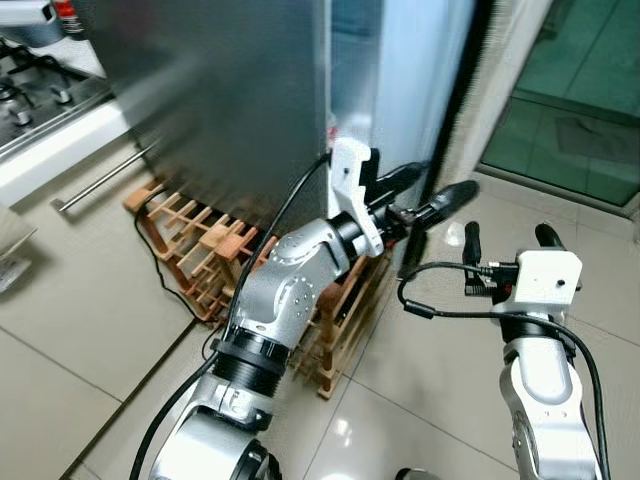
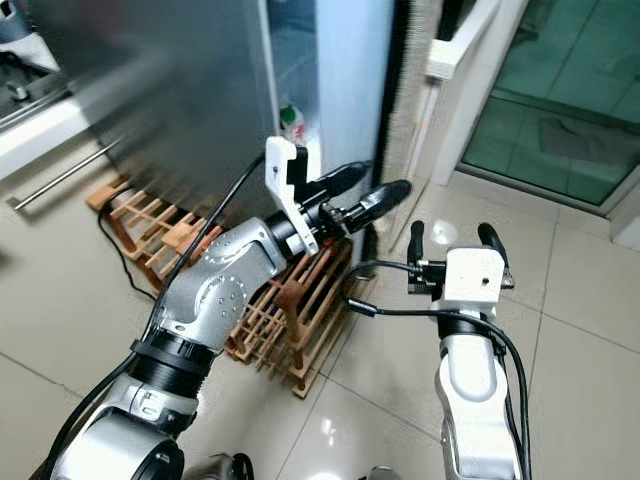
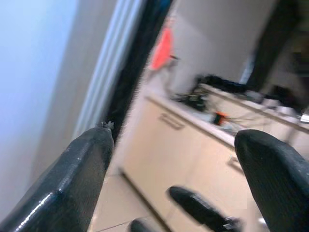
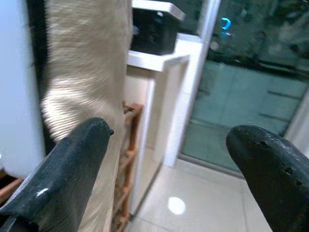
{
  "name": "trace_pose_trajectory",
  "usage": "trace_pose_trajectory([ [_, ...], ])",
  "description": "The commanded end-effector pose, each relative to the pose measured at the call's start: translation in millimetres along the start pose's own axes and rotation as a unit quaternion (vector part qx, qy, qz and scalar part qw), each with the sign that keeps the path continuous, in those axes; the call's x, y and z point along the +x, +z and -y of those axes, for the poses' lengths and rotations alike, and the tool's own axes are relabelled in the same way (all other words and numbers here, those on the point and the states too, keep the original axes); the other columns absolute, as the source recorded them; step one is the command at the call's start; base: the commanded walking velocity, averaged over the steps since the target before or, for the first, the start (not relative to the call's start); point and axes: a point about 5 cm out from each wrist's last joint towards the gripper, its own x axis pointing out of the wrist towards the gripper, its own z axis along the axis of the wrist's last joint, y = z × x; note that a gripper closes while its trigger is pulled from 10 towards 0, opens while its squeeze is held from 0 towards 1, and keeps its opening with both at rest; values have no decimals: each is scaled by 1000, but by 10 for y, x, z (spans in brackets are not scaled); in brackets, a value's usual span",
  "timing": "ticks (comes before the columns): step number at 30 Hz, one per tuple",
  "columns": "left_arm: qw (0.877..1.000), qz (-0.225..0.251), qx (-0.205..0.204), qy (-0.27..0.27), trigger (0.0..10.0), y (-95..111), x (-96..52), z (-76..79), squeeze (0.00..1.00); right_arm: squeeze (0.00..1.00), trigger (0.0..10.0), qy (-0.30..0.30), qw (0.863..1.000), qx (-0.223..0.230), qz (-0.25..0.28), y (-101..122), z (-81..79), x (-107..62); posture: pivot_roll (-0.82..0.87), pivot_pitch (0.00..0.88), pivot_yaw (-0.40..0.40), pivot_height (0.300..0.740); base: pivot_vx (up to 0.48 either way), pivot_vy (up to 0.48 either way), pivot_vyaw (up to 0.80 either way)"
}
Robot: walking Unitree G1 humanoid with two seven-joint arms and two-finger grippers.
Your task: Restocking fridge
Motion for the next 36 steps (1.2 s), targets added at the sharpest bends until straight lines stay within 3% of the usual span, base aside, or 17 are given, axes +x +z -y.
trace_pose_trajectory([
  [1,994,51,-56,-80,10000,26,396,402,0,0,10000,-6,1000,7,-10,-17,8,-27,-260,93,96,740,0,0,0],
  [8,996,55,-56,-51,10000,179,199,278,0,0,10000,40,994,23,-95,-278,-50,-290,-260,97,107,740,0,0,0],
  [10,997,60,-33,32,10000,281,-78,64,0,0,10000,66,988,58,-131,-363,-105,-321,-254,99,114,740,0,0,0],
  [12,996,64,-28,52,10000,316,-157,12,0,0,10000,74,986,66,-133,-364,-127,-315,-254,99,114,740,0,0,0],
  [14,985,78,10,151,10000,466,-487,-198,0,0,10000,136,979,91,-123,-274,-274,-235,-241,97,112,740,0,0,0],
  [15,985,78,10,151,10000,466,-487,-198,0,0,10000,136,979,91,-123,-274,-274,-235,-241,97,112,740,0,0,0],
  [16,958,81,74,264,10000,543,-729,-403,0,0,10000,173,973,106,-107,-184,-371,-131,-209,91,105,740,0,0,0],
  [18,946,82,93,301,10000,564,-805,-467,0,0,10000,180,973,108,-100,-156,-391,-95,-205,90,105,740,0,0,0],
  [19,918,78,130,367,10000,583,-958,-583,0,0,10000,189,972,106,-90,-113,-422,-24,-198,86,101,740,0,0,0],
  [20,874,69,172,449,10000,604,-1184,-710,0,0,10000,198,972,101,-75,-45,-459,90,-188,83,97,740,0,0,0],
  [21,874,69,172,449,10000,604,-1184,-710,0,0,10000,198,972,101,-75,-45,-459,90,-188,83,97,740,0,0,0],
  [23,831,59,202,514,10000,632,-1397,-769,0,0,10000,209,973,88,-53,35,-473,255,-168,79,88,740,0,0,0],
  [24,831,59,202,514,10000,632,-1397,-769,0,0,10000,209,973,88,-53,35,-473,255,-168,79,88,740,0,0,0],
  [28,796,51,247,550,10000,697,-1496,-746,0,0,10000,220,972,68,-43,70,-416,424,-155,72,83,740,0,0,0],
  [31,794,55,251,550,10000,704,-1497,-741,0,0,10000,218,974,60,-38,87,-378,490,-148,67,81,740,0,0,0],
  [32,808,60,238,536,10000,687,-1469,-730,0,0,10000,217,974,59,-36,94,-363,517,-147,66,81,740,0,0,0],
  [36,904,21,211,371,10000,424,-1153,-369,0,0,10000,189,980,57,-33,116,-288,531,-136,57,67,740,0,0,0],
])
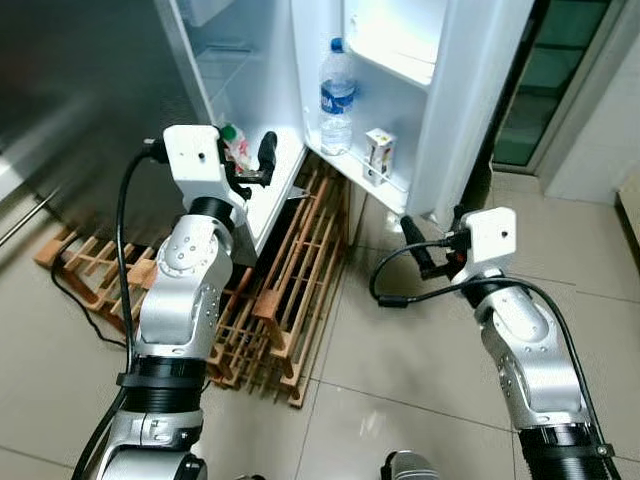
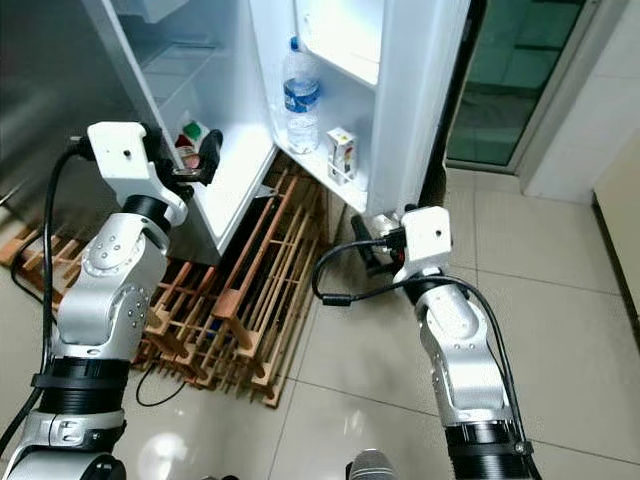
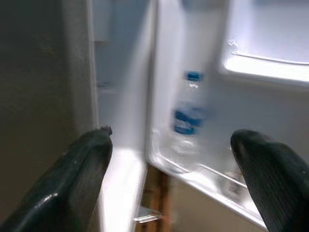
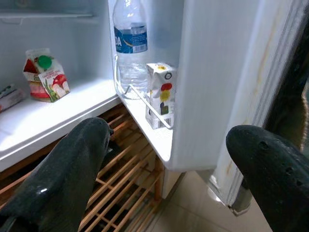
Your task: Restocking fridge
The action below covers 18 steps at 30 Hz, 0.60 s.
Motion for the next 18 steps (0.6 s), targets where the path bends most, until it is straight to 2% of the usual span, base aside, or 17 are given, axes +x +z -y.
trace_pose_trajectory([
  [1,997,-10,0,-72,10000,-1,-102,170,0,0,10000,-12,1000,5,4,14,-13,-10,-136,57,67,740,0,0,0],
  [2,996,-23,-2,-91,10000,-24,-172,196,0,0,10000,-38,999,6,1,-5,6,-68,-134,57,63,740,0,0,0],
  [4,996,-26,-2,-86,10000,-26,-206,160,0,0,10000,-52,998,17,-1,-20,-5,-121,-133,58,59,740,0,0,0],
  [5,996,-31,-3,-80,10000,-18,-272,100,0,0,10000,-65,998,27,-5,-59,-93,-253,-132,58,54,740,0,0,0],
  [6,997,-28,-6,-71,10000,-3,-290,69,0,0,10000,-61,998,33,-6,-71,-164,-308,-131,59,54,740,0,0,0],
  [7,997,-28,-6,-71,10000,-3,-290,69,0,0,10000,-61,998,33,-6,-71,-164,-308,-131,59,54,740,0,0,0],
  [9,998,-23,-12,-59,10000,19,-299,38,0,0,10000,-48,998,35,0,-65,-266,-341,-133,56,58,740,0,0,0],
  [13,999,-13,-32,8,10000,34,-233,-66,0,0,10000,-18,999,38,22,-5,-358,-157,-133,45,66,740,0,0,0],
  [17,996,-19,-20,83,10000,3,-169,-262,0,0,10000,10,999,25,27,55,-288,116,-130,46,68,740,0,0,0],
  [18,992,-28,-8,119,10000,-31,-165,-363,0,0,10000,13,1000,13,23,59,-228,210,-128,48,66,740,0,0,0],
])
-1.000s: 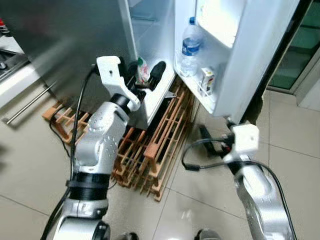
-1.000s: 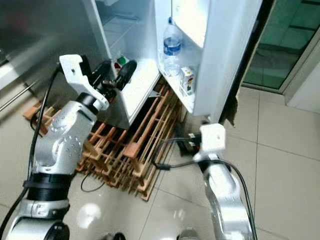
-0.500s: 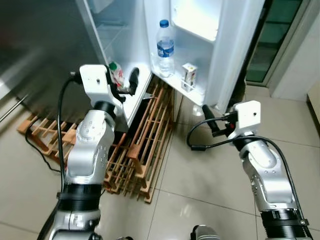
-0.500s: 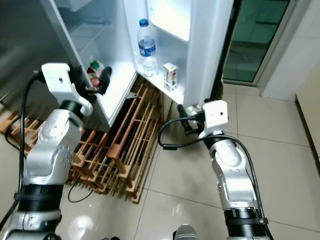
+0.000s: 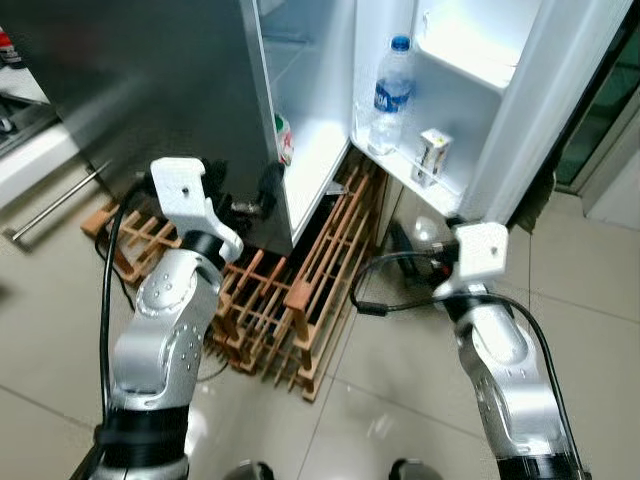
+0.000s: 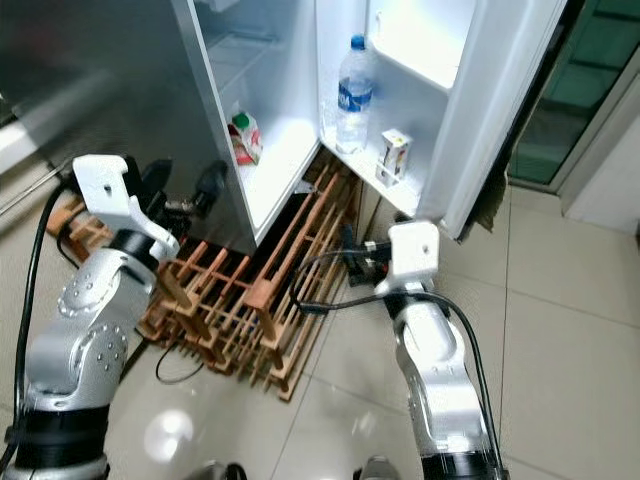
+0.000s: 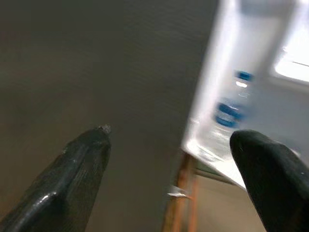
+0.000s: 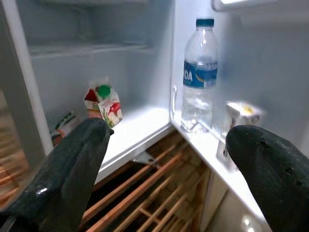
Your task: Restocking fridge
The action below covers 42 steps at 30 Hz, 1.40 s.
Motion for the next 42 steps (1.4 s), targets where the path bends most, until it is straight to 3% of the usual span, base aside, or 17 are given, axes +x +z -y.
trace_pose_trajectory([
  [1,998,-10,18,55,10000,-40,3,-177,0,0,10000,2,1000,-3,-18,-90,60,37,-128,48,66,740,0,0,0],
  [4,995,-20,23,93,10000,-83,8,-288,0,0,10000,-6,1000,-19,-19,-79,148,132,-127,48,64,740,0,0,0],
  [8,986,-40,35,158,10000,-152,-39,-485,0,0,10000,-22,998,-51,-23,-52,387,321,-113,58,62,740,0,0,0],
  [11,986,-38,40,159,10000,-140,-39,-493,0,0,10000,-32,998,-56,-23,-51,466,328,-109,61,61,740,0,0,0],
  [12,986,-38,43,157,10000,-135,-38,-497,0,0,10000,-55,996,-70,-28,-68,615,316,-104,68,67,740,0,0,0],
  [17,986,-41,48,152,10000,-142,-28,-491,0,0,10000,-80,992,-94,-36,-81,810,292,-107,71,80,740,0,0,0],
  [18,986,-41,48,152,10000,-142,-20,-490,0,0,10000,-95,989,-109,-39,-75,916,262,-109,69,82,740,0,0,0],
  [19,986,-41,48,152,10000,-142,-20,-490,0,0,10000,-95,989,-109,-39,-75,916,262,-109,69,82,740,0,0,0],
  [22,987,-42,49,146,10000,-146,7,-467,0,0,10000,-153,975,-147,-64,-98,1265,121,-114,71,88,740,0,0,0],
  [24,988,-44,48,139,10000,-149,16,-442,0,0,10000,-235,951,-185,-82,-69,1650,-121,-119,78,99,740,0,0,0],
  [25,988,-44,48,139,10000,-149,16,-442,0,0,10000,-235,951,-185,-82,-69,1650,-121,-119,78,99,740,0,0,0],
  [30,989,-48,49,133,10000,-151,29,-437,0,0,10000,-294,926,-228,-65,59,1930,-343,-123,82,108,740,0,0,0],
  [34,990,-44,52,124,10000,-132,50,-424,0,0,10000,-287,928,-233,-38,124,1882,-344,-122,80,108,740,0,0,0],
  [35,990,-44,52,125,10000,-126,64,-425,0,0,10000,-260,945,-197,-18,100,1716,-270,-123,77,106,740,0,0,0],
  [37,990,-42,51,128,10000,-124,70,-427,0,0,10000,-216,962,-164,-12,43,1504,-181,-123,77,106,740,0,0,0],
  [39,987,-42,59,141,10000,-129,80,-456,0,0,10000,-161,982,-98,1,-45,1116,-56,-121,68,101,740,0,0,0],
  [42,983,-40,72,163,10000,-124,81,-530,0,0,10000,-122,992,-27,10,-97,705,21,-117,63,93,740,0,0,0],
])
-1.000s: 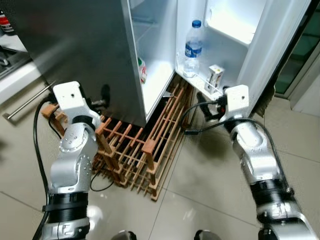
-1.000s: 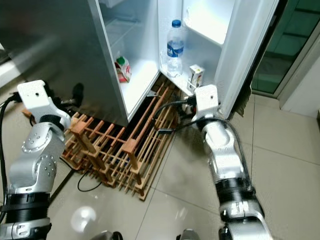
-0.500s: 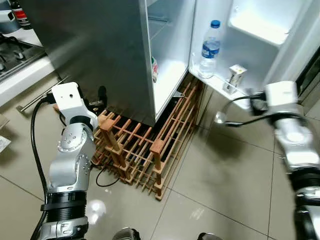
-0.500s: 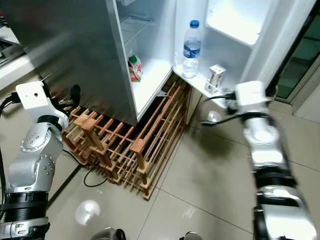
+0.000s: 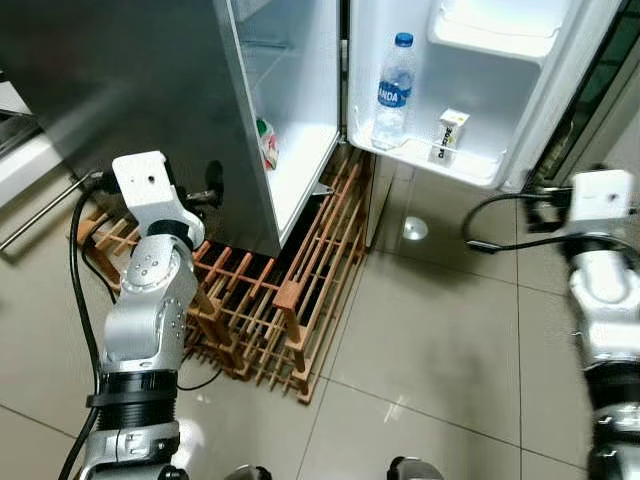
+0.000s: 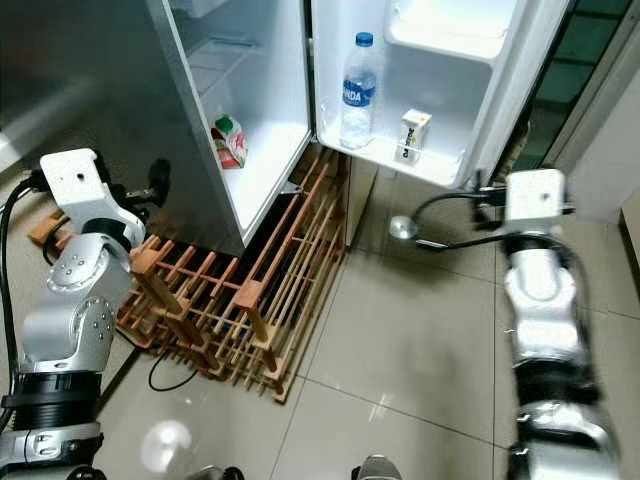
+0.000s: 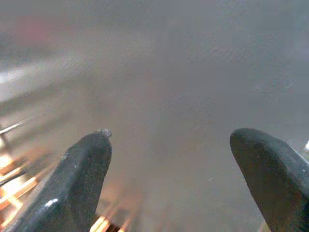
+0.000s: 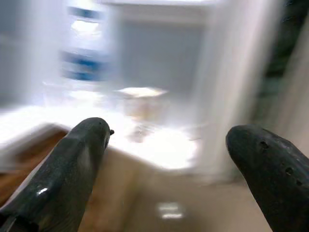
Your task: Restocking fridge
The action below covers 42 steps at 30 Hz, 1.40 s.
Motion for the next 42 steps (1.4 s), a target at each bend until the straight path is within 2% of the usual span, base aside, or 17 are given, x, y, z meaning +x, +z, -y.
trace_pose_trajectory([
  [1,999,11,20,36,10000,45,23,-144,0,0,10000,43,998,37,5,57,-352,-44,-116,62,90,740,0,0,0],
  [3,998,16,26,48,10000,52,-3,-215,0,0,10000,71,996,54,8,70,-568,-108,-114,62,82,740,0,0,0],
  [4,998,16,26,48,10000,52,-3,-215,0,0,10000,71,996,54,8,70,-568,-108,-114,62,82,740,0,0,0],
  [6,998,21,32,48,10000,21,-74,-261,0,0,10000,91,994,65,3,40,-745,-167,-118,58,77,740,0,0,0],
  [9,998,23,31,44,10000,-10,-118,-243,0,0,10000,97,993,68,-4,12,-783,-192,-125,57,70,740,0,0,275],
  [13,999,31,10,28,10000,-18,-111,-104,0,0,10000,109,992,54,-16,41,-724,-179,-134,53,54,740,0,-480,711],
  [18,999,30,17,27,10000,-37,-138,-60,0,0,10000,110,993,41,-19,69,-657,-146,-133,60,48,740,0,-480,704],
  [20,999,30,17,27,10000,-37,-138,-60,0,0,10000,110,993,41,-19,69,-657,-146,-133,60,48,740,0,-480,700],
  [28,999,29,28,2,10000,-86,-122,116,0,0,10000,113,992,43,-28,24,-699,-181,-121,48,36,740,0,-480,698],
  [34,1000,3,24,4,10000,-192,-33,214,0,0,10000,95,995,22,-25,25,-629,-165,-149,33,38,740,0,-480,675],
  [39,1000,-12,17,10,10000,-274,-25,229,0,0,10000,86,996,11,-35,-11,-541,-172,-155,31,35,740,0,-480,626],
  [42,999,-37,6,23,10000,-393,-20,212,0,0,10000,64,997,8,-53,-100,-471,-195,-167,33,32,740,0,0,381],
])
